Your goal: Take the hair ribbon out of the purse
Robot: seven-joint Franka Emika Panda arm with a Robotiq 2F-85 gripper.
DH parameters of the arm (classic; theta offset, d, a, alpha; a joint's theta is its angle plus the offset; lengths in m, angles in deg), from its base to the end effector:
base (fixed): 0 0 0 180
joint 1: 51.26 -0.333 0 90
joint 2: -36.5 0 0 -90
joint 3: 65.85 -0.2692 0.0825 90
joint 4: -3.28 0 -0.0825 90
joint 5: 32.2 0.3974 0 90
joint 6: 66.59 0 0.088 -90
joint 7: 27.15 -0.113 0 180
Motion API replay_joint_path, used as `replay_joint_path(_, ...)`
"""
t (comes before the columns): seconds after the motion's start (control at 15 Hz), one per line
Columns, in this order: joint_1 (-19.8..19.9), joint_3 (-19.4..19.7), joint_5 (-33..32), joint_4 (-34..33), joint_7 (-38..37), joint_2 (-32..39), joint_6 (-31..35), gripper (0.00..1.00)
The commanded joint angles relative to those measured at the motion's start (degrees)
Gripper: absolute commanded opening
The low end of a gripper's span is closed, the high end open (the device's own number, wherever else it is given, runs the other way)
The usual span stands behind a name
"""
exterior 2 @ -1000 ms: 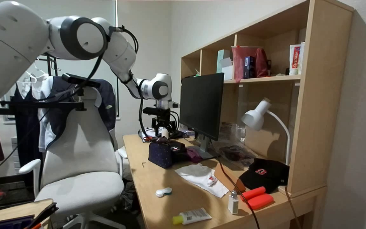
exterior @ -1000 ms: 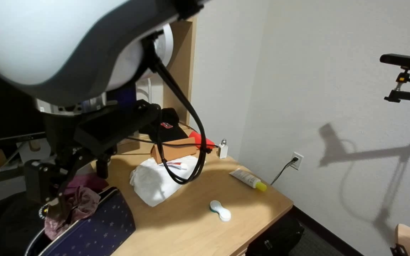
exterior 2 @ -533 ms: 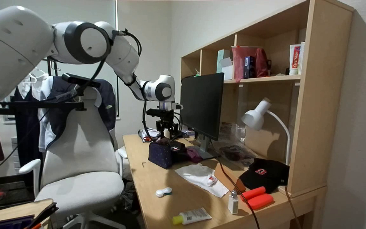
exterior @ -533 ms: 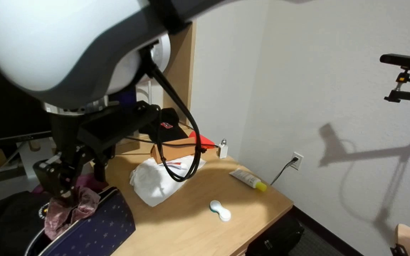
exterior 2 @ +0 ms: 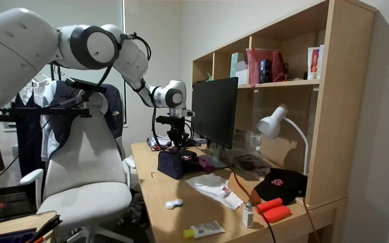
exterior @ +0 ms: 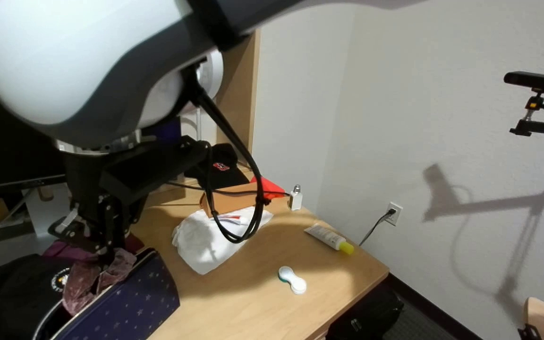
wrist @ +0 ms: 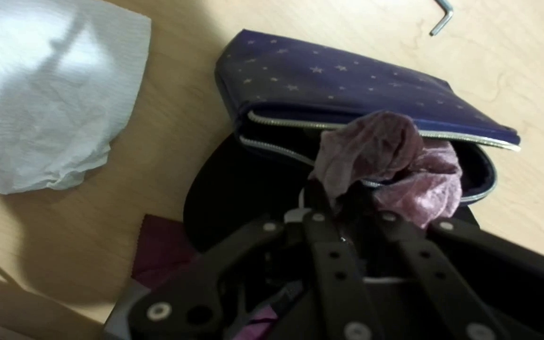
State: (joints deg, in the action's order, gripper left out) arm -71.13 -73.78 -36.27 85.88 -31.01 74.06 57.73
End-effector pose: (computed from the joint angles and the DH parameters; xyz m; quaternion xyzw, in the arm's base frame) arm 0.6369 0.3159 0.2648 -0.9768 -0.2102 -0.0349 0.0218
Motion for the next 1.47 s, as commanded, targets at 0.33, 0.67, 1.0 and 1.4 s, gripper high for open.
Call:
replay_joint_path(0.33,-2.03,0.86,-3.21,2.99,-3.15,-6.11,2.21,0.1)
replay_joint_path(0.67,-1.15,1.59,-3.34,8.61,-7.89,-12.73,4.57,0.09)
replay_joint_path(1.0,0.69,0.17,-0.42,9.83,-6.13,-13.05,1.01,0.51)
replay_joint_path(1.4,1.98,-1.36,2.73,8.18,-3.43,-9.45,-3.24,0.9)
